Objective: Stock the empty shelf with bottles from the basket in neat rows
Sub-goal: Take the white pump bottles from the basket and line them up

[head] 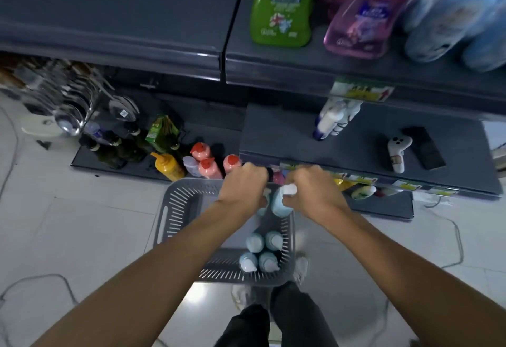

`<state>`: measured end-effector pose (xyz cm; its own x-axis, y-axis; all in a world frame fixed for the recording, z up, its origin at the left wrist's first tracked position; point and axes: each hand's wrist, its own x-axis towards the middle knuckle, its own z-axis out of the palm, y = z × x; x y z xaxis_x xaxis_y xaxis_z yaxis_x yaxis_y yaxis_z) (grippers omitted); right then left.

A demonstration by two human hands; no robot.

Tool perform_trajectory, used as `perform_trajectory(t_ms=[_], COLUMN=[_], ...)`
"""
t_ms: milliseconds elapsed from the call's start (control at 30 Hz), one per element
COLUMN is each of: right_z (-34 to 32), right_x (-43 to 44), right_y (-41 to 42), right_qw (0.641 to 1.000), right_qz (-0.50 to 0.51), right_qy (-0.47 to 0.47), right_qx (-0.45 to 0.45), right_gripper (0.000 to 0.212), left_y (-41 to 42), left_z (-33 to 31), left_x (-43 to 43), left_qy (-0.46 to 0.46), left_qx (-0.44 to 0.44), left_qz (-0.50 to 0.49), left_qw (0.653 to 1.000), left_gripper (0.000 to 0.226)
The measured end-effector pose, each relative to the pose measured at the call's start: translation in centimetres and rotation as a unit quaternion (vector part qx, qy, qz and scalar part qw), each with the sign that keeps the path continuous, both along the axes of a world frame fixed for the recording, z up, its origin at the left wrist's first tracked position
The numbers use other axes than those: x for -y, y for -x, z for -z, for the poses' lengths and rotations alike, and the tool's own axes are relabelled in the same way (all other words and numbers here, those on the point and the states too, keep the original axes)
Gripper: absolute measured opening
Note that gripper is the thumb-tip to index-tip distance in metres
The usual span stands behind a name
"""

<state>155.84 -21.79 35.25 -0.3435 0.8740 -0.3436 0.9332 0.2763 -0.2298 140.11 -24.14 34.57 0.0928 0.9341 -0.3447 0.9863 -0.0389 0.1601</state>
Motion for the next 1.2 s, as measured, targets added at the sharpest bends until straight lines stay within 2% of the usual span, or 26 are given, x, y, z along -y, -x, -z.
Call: perform_trajectory(t_ms=[133, 267, 500, 800, 1200], right_z=[-5.8, -11.4, -19.6, -27.5, -34.7], right_x=[-1.0, -1.7, -2.4, -2.1, -1.5], right_y=[-1.3, -2.6, -5.3, -10.2, -17.9], right_qw=[0.999, 0.997, 0.994, 0.991, 0.98], right_qz=[0.008, -0.007, -0.026, -0.016, 0.029], right_qy=[-0.023, -0.051, -0.093, -0.125, -0.189], right_qx=[-0.026, -0.057, -0.051, -0.053, -0.049], right_gripper=[0.033, 0.031, 0.027, 0.016, 0.012], left_y=[-0.4, -0.7, -2.0, -5.3, -12.4], left_z=[-5.5, -10.7, -18.6, -26.8, -33.8], left_x=[-0.9, -1.7, -3.2, -4.9, -6.8], left_qy=[-0.014, -0.038, -0.101, -0.172, -0.22], left_qx=[0.007, 0.028, 0.045, 0.044, 0.107], left_qz=[0.015, 0.028, 0.075, 0.169, 0.246], left_qw=[1.0, 0.998, 0.991, 0.97, 0.938], left_gripper=[0.02, 0.023, 0.026, 0.023, 0.03])
